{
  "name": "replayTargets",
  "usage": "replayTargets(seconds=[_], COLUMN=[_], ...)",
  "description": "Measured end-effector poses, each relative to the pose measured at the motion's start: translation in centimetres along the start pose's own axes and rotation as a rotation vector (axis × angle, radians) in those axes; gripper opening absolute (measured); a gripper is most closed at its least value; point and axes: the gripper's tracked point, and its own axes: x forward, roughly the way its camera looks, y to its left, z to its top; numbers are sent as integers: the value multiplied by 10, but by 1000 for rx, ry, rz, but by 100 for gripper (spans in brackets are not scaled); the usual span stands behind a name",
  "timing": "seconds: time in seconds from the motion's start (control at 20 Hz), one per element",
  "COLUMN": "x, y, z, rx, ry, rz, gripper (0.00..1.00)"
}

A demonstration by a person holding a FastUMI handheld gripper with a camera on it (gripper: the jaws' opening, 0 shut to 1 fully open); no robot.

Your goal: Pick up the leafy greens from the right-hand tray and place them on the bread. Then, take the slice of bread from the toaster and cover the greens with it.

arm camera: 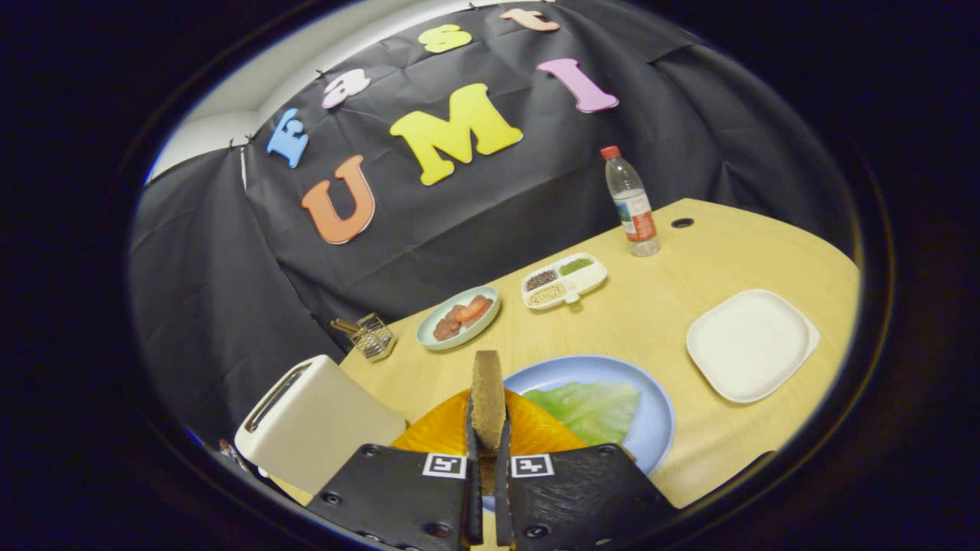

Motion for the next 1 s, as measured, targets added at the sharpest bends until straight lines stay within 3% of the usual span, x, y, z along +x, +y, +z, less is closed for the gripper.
replayTargets(seconds=[0.2, 0.5, 0.6, 0.65, 0.85, 1.0], x=[1, 1, -4, -7, -33, -64], y=[-23, -54, -62, -65, -66, -58], z=[-5, -10, 0, 5, 42, 77], rx=[-4, -1, -9, -14, -91, -204], ry=[15, 40, 17, 4, -90, -192], rz=[-17, -59, -70, -76, -87, -99], gripper=[16, 45, 54, 66, 88, 95])
